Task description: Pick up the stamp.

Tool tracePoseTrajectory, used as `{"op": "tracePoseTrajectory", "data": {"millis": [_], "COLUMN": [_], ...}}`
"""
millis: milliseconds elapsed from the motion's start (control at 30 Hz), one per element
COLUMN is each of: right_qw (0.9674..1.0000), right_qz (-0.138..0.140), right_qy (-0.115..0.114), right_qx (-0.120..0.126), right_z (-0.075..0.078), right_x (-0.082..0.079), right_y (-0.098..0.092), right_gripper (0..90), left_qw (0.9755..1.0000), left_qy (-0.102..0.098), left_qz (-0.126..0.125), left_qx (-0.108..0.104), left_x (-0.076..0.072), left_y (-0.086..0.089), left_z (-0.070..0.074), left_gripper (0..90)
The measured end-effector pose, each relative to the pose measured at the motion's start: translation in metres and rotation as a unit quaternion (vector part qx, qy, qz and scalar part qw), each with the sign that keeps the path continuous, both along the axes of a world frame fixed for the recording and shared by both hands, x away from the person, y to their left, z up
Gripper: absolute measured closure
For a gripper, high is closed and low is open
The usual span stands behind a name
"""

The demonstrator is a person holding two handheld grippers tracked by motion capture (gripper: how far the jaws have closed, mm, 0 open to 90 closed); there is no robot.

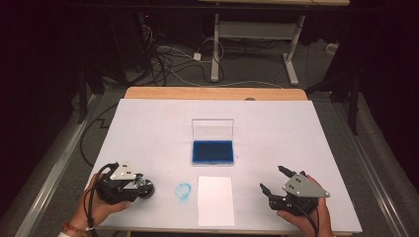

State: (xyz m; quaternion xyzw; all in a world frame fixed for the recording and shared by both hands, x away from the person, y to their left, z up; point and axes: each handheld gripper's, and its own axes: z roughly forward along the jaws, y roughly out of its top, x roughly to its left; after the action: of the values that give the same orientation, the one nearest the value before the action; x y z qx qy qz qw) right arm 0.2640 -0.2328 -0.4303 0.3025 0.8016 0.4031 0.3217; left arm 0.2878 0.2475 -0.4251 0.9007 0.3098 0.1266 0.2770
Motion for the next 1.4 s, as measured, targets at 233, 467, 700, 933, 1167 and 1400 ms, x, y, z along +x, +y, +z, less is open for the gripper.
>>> {"op": "tracePoseTrajectory", "data": {"millis": [233,467,700,933,1167,1400], "right_qw": [1.0,1.0,1.0,0.9999,0.9999,0.9999], "right_qz": [-0.001,-0.004,-0.007,-0.009,-0.009,-0.009], "right_qy": [0.001,0.001,0.001,0.003,0.002,0.0], "right_qx": [0.004,0.004,0.006,0.006,0.007,0.007], "right_z": [0.001,0.0,0.0,-0.001,-0.001,0.0], "right_x": [0.001,0.003,0.003,0.003,0.003,0.003], "right_y": [-0.001,-0.003,-0.005,-0.005,-0.004,-0.004], "right_gripper": [23.8,23.8,23.7,23.8,23.8,23.7], "left_qw": [0.9995,0.998,0.9976,0.9979,0.9974,0.9961], "left_qy": [-0.021,-0.042,-0.046,-0.045,-0.051,-0.059], "left_qz": [0.011,0.026,0.029,0.021,0.019,0.022], "left_qx": [-0.023,-0.04,-0.043,-0.042,-0.047,-0.062], "left_x": [0.001,0.002,0.004,0.007,0.008,0.011], "left_y": [0.001,0.002,0.001,-0.004,-0.007,-0.008], "left_z": [0.001,0.004,0.004,0.005,0.009,0.014], "left_gripper": [54.7,54.8,54.8,54.8,54.8,54.8]}}
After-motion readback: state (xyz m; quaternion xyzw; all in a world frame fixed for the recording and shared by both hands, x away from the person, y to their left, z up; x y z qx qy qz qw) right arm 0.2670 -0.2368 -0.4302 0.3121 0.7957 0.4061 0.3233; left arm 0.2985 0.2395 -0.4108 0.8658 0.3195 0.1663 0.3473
